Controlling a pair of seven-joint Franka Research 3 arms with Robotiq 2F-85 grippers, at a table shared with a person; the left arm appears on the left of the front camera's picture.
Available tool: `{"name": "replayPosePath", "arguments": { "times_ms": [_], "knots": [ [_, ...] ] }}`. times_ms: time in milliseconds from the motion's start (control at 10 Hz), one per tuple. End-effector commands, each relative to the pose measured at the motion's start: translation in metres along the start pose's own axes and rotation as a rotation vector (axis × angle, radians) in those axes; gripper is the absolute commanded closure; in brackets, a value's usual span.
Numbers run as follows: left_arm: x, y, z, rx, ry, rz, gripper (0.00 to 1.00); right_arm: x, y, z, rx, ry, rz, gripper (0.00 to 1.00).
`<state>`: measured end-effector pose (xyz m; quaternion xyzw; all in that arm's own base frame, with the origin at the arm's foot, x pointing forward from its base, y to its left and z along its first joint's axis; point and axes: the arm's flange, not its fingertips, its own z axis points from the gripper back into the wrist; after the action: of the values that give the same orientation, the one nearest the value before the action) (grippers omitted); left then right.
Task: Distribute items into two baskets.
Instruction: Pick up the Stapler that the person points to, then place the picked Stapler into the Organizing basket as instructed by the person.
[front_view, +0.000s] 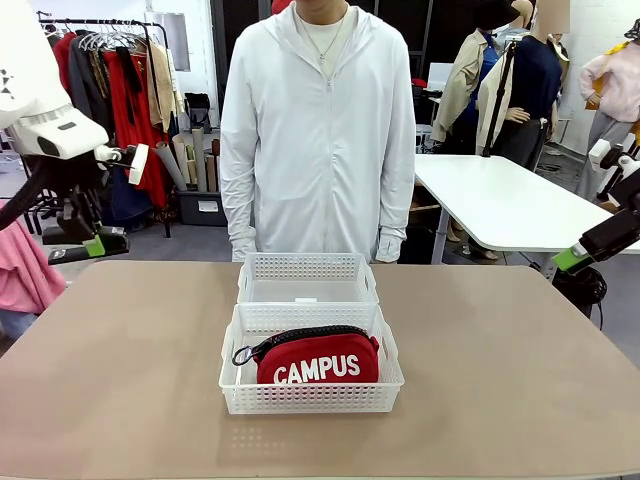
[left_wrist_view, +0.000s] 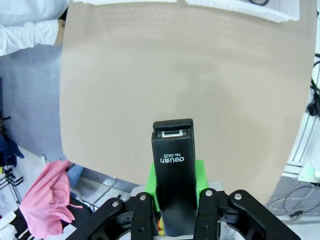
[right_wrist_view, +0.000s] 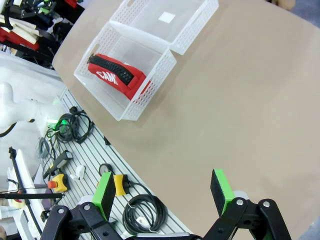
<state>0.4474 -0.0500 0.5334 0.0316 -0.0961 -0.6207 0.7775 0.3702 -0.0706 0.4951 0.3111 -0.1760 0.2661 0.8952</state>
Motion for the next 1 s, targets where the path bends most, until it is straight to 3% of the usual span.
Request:
{"name": "replayPosePath", "arguments": {
  "times_ms": [0,900],
  "knots": [
    [-0.0001,0.0006,-0.0024,0.01,-0.004,0.002,0.99,0.0007,0.0017,-0.0007,0.007,-0.01,-0.005,0.0],
    [-0.0001,0.0006,-0.0024,0.01,-0.004,0.002,0.99,0.0007,0.0017,-0.0007,0.007,-0.01,-0.005,0.0]
  ]
}}
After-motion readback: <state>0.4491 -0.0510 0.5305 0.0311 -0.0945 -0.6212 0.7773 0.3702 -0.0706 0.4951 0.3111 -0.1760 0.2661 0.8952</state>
